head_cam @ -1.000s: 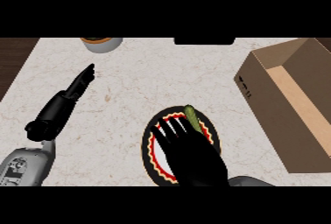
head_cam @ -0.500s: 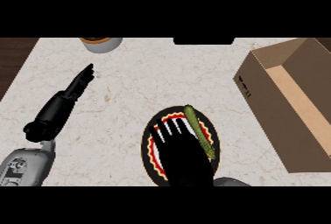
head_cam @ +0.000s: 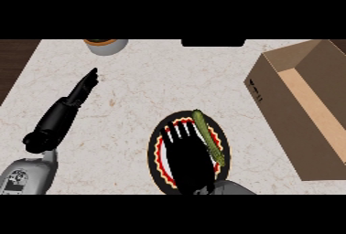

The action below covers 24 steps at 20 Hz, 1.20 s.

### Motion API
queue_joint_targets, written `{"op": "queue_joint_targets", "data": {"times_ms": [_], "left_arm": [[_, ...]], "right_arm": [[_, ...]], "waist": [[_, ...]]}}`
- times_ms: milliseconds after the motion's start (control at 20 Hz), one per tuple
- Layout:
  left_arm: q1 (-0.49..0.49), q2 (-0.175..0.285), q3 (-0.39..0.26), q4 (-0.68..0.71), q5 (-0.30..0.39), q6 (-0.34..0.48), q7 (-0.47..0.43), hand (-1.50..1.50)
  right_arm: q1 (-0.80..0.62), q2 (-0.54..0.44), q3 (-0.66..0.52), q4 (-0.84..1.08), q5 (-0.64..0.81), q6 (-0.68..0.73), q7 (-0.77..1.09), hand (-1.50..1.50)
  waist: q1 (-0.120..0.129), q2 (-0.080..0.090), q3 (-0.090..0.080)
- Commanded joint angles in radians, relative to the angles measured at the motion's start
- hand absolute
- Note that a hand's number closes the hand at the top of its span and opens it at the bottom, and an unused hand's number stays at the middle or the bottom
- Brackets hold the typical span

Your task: Pick the tomato from the plate and place it in the cardboard box

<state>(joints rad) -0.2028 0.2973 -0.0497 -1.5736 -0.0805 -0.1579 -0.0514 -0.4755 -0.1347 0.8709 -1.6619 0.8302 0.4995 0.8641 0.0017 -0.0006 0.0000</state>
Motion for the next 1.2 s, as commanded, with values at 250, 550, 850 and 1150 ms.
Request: {"op": "queue_joint_targets", "data": {"times_ms": [250,550,850,1150], "left_arm": [[0.026,-0.05,0.004,0.034,-0.058,-0.006,-0.043,0.0],[-0.033,-0.012,0.073,-0.005,-0.011,-0.074,0.038,0.0],[-0.072,-0.041,0.078,0.064,-0.033,-0.074,0.008,0.0],[-0.019,-0.084,0.058,0.032,-0.088,-0.048,-0.015,0.0]], "right_arm": [[0.075,0.053,-0.05,0.109,0.139,-0.032,-0.108,-1.5],[0.095,0.077,-0.095,0.149,0.181,-0.013,-0.191,-1.5],[0.099,0.114,-0.128,0.307,0.269,-0.091,-0.232,-1.5],[0.168,0.104,-0.175,0.246,0.318,-0.074,-0.274,-1.5]], "waist": [[0.0,0.001,0.0],[0.0,0.0,0.0],[-0.002,0.001,0.0],[-0.002,0.0,0.0]]}}
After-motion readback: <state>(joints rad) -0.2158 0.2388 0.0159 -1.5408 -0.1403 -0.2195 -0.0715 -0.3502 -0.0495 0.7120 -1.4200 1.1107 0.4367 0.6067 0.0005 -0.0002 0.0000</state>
